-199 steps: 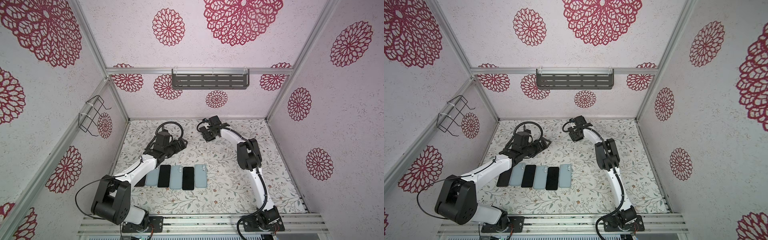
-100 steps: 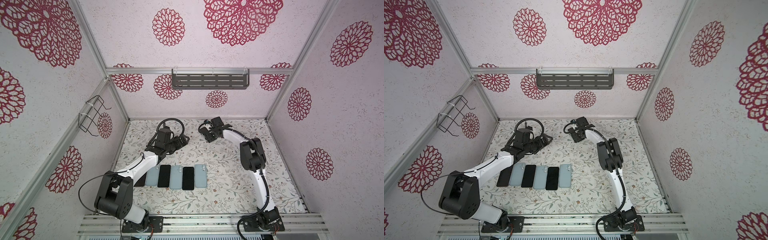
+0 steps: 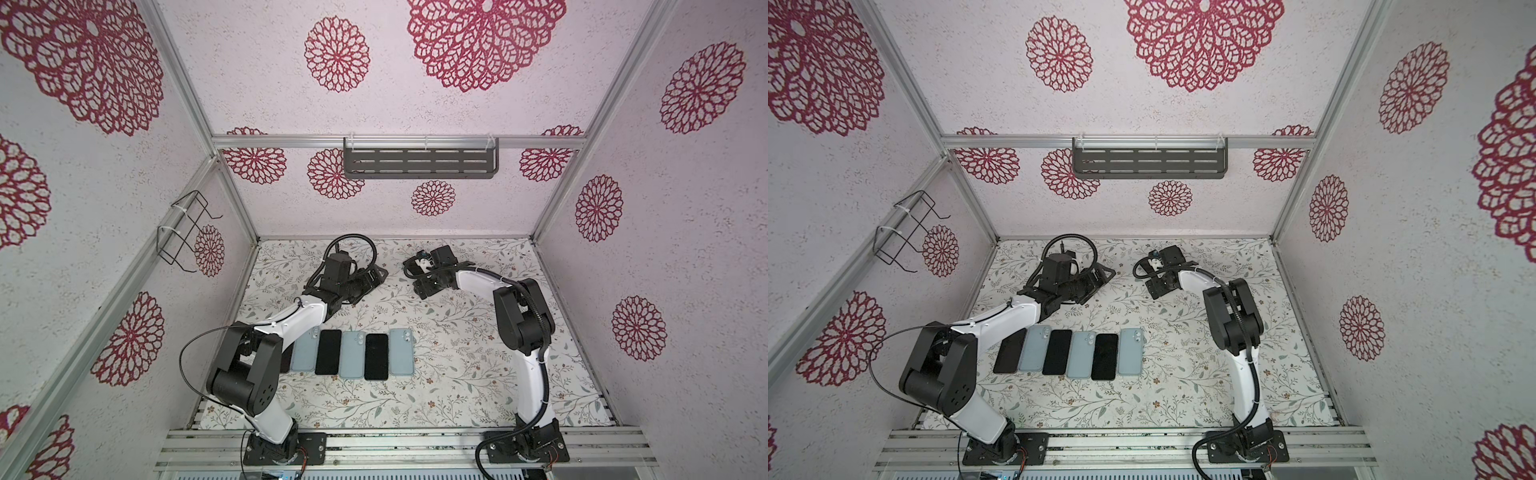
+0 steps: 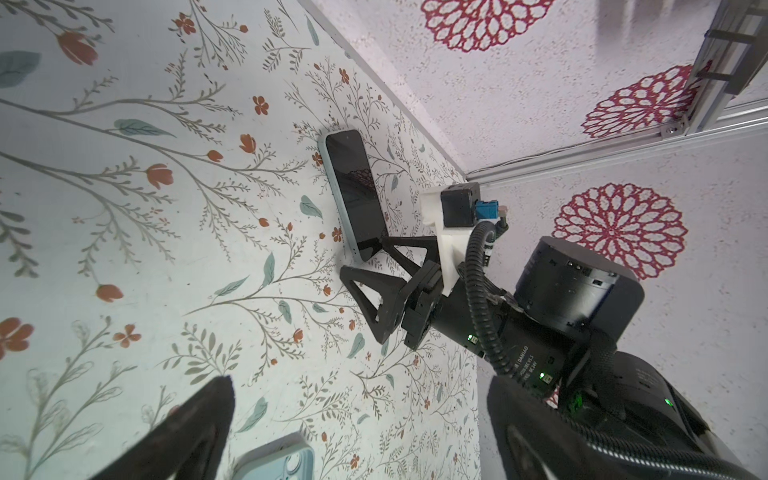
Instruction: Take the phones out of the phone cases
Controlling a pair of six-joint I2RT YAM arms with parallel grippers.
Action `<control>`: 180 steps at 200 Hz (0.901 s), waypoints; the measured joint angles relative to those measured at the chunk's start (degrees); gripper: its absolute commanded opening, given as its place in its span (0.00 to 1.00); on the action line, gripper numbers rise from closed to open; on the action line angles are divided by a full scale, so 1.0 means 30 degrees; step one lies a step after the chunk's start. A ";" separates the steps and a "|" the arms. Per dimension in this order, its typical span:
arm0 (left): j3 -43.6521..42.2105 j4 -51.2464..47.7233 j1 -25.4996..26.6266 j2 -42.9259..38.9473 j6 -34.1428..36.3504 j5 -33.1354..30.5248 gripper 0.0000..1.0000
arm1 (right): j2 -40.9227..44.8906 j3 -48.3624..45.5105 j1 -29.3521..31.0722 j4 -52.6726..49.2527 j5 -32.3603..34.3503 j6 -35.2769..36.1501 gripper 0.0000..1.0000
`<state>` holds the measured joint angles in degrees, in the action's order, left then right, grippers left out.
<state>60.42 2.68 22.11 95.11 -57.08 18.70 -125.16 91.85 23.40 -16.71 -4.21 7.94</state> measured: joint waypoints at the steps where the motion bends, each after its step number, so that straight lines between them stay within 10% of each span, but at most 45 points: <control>1: 0.0000 0.0007 0.0007 0.0000 0.0000 0.0000 0.99 | 0.0000 0.0007 0.0000 -0.0007 0.0007 -0.0029 0.97; 180: -0.0029 0.0321 0.0095 0.0000 -0.0058 0.0015 0.99 | -0.3453 0.6885 -0.0816 -0.3825 -0.0131 0.0889 0.99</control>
<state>60.34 3.64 22.39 95.11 -57.25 18.74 -135.52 112.51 20.95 -28.18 -4.60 10.61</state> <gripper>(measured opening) 0.994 0.989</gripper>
